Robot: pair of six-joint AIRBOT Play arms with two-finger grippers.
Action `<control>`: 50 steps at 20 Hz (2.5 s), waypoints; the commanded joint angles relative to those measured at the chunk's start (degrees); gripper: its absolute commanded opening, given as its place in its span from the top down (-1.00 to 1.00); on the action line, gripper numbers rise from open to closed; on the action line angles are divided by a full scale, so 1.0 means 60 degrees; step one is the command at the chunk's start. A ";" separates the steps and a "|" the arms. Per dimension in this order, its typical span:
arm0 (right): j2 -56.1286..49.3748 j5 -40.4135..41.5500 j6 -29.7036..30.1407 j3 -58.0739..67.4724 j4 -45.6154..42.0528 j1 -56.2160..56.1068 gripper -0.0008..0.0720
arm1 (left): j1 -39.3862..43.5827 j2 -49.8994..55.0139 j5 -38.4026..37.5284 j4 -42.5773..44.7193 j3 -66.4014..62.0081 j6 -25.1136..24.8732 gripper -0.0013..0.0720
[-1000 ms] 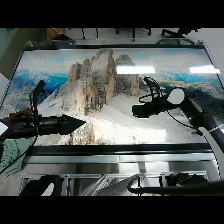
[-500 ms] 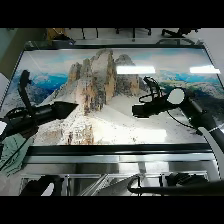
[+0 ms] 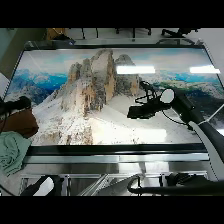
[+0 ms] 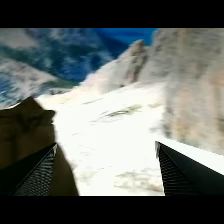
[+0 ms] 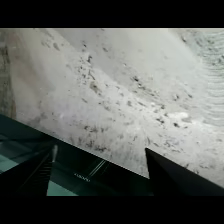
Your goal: Fold the shirts.
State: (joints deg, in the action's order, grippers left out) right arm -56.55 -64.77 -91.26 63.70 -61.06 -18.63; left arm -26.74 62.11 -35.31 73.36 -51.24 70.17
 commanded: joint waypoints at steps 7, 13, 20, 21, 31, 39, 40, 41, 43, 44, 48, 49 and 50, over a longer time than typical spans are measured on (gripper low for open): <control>-0.0616 0.0328 0.0000 0.0000 0.0040 -0.0004 -0.83 | -0.2477 0.4167 -0.0331 0.1129 -0.1115 -0.1264 -0.94; -0.0616 0.0321 -0.0004 0.0000 0.0146 -0.0004 -0.82 | -0.1311 0.5391 -0.2266 0.1330 -0.3016 -0.0838 0.92; -0.0572 0.0535 0.0004 0.0095 0.0131 0.0204 0.94 | 0.1942 0.4546 -0.4670 -0.0874 -0.7297 -0.0015 0.92; -0.0572 0.0550 0.0022 0.0160 0.0098 0.0346 0.94 | 0.2539 0.4306 -0.5151 -0.1683 -0.7646 -0.0015 0.92; -0.0087 0.0262 0.0514 0.0208 0.0109 0.1836 0.68 | 0.7708 0.3738 -0.4834 -0.2422 -0.6298 0.0572 0.30; -0.0138 -0.0528 0.0991 0.0204 0.0095 0.1840 -0.41 | 0.6247 0.3676 -0.7745 -0.2408 -0.6127 0.1861 -0.78; -0.0211 -0.0528 0.1005 0.0204 0.0102 0.1840 -0.41 | 0.5971 0.3534 -0.8193 -0.2422 -0.5377 0.1902 -0.78; -0.0335 -0.0550 0.1009 0.0200 0.0109 0.1836 -0.41 | 0.5788 0.3268 -0.8200 -0.2433 -0.4444 0.1902 -0.78; -0.0659 -0.0834 0.1137 0.0182 0.0200 0.1807 -0.40 | 0.5614 0.2521 -0.7530 -0.2444 -0.2157 0.1887 -0.78; -0.0867 -0.1009 0.1453 0.0120 0.0492 0.1752 -0.41 | 0.5643 0.2116 -0.7082 -0.2455 -0.0998 0.1880 -0.78; -0.1829 -0.1045 0.2656 -0.0091 0.1508 0.1341 -0.41 | 0.6517 0.0965 -0.4645 -0.2914 0.2568 0.1854 -0.78; -0.2138 -0.0936 0.2823 -0.0091 0.1614 0.1220 -0.41 | 0.6885 0.0827 -0.3738 -0.3585 0.3235 0.1840 -0.78; -0.2455 -0.0827 0.3082 -0.0091 0.1847 0.1122 -0.41 | 0.7282 0.0780 -0.2860 -0.4299 0.3705 0.1716 -0.78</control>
State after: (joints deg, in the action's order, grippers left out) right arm -66.96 -70.24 -77.41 63.44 -53.65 -10.28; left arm 12.58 69.73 -66.02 55.05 -40.71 81.23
